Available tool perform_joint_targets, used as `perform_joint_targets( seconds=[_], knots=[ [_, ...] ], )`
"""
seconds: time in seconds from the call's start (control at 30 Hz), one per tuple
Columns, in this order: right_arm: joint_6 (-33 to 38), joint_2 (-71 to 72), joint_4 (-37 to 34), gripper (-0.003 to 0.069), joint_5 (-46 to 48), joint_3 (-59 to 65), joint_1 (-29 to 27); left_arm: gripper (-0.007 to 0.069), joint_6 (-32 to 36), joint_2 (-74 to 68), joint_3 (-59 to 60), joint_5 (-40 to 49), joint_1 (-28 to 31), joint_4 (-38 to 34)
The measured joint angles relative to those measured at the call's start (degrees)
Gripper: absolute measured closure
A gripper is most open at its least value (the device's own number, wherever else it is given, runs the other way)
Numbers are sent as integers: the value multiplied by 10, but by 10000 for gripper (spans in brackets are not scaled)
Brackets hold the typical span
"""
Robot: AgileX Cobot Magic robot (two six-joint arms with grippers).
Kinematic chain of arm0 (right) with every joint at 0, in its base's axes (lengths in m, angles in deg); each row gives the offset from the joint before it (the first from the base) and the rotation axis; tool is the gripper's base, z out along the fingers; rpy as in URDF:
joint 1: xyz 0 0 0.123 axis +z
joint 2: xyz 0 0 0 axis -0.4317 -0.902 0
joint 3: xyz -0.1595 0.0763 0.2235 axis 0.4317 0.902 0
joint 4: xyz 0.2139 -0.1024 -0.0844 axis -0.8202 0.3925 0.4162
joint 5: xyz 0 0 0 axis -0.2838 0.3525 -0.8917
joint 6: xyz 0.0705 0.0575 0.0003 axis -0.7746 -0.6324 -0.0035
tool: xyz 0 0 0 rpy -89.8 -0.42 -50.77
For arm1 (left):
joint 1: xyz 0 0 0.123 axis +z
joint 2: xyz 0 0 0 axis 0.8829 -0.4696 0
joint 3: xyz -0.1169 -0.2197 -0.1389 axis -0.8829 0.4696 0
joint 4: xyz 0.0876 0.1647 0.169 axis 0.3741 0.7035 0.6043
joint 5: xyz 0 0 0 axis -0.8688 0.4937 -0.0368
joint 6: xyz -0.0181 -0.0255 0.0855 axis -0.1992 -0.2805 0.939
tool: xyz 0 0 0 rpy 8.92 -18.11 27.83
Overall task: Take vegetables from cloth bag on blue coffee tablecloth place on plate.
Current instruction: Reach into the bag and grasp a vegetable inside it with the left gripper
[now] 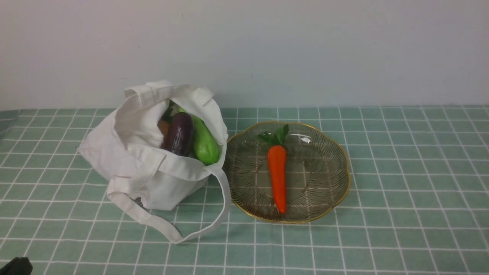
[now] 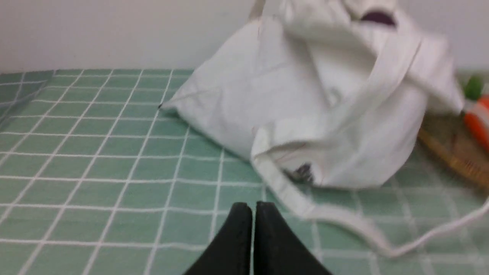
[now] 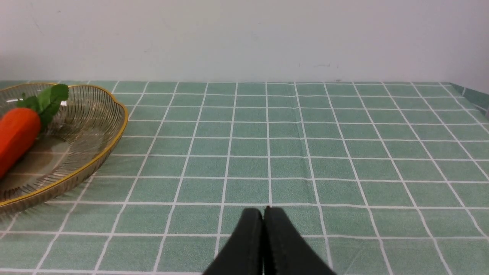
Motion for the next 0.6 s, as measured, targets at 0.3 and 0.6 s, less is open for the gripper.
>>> perform_joint_targets(
  seconds=[0.3, 0.6],
  knots=[
    [0, 0, 0, 669, 0, 0, 0, 632, -65, 0, -1, -230, 0, -221],
    [0, 0, 0, 669, 0, 0, 0, 632, -67, -137, -251, -52, 0, -161]
  ],
)
